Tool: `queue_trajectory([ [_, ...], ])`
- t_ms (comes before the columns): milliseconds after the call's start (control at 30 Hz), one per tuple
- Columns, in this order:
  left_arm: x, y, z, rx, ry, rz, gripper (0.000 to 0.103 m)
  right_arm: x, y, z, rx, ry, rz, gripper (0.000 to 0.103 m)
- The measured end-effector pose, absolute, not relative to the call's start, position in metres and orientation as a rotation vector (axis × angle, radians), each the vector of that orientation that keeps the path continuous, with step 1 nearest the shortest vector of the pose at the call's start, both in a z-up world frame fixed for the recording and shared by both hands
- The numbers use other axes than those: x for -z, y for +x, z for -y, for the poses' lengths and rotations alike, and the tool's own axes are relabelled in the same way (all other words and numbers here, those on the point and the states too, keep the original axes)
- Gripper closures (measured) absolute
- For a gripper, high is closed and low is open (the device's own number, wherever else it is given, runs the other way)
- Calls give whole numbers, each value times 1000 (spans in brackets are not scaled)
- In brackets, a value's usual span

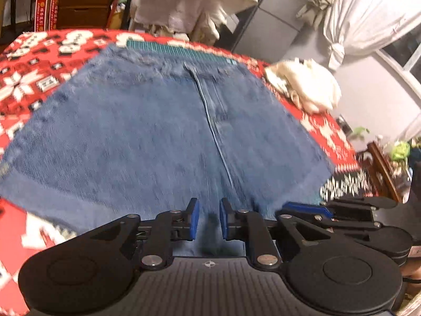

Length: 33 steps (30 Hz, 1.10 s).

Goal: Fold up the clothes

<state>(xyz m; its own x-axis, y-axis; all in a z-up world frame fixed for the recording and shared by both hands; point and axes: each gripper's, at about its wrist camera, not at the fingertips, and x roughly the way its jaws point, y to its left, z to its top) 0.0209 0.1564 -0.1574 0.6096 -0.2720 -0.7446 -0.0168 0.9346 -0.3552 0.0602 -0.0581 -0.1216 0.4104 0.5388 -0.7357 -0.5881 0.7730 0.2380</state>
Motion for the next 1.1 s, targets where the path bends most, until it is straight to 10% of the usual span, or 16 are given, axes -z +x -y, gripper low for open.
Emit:
queue_trajectory([
  [1100,185,-6,-164,239,-664,-922,65,134,38,70,-770,128,-894,74],
])
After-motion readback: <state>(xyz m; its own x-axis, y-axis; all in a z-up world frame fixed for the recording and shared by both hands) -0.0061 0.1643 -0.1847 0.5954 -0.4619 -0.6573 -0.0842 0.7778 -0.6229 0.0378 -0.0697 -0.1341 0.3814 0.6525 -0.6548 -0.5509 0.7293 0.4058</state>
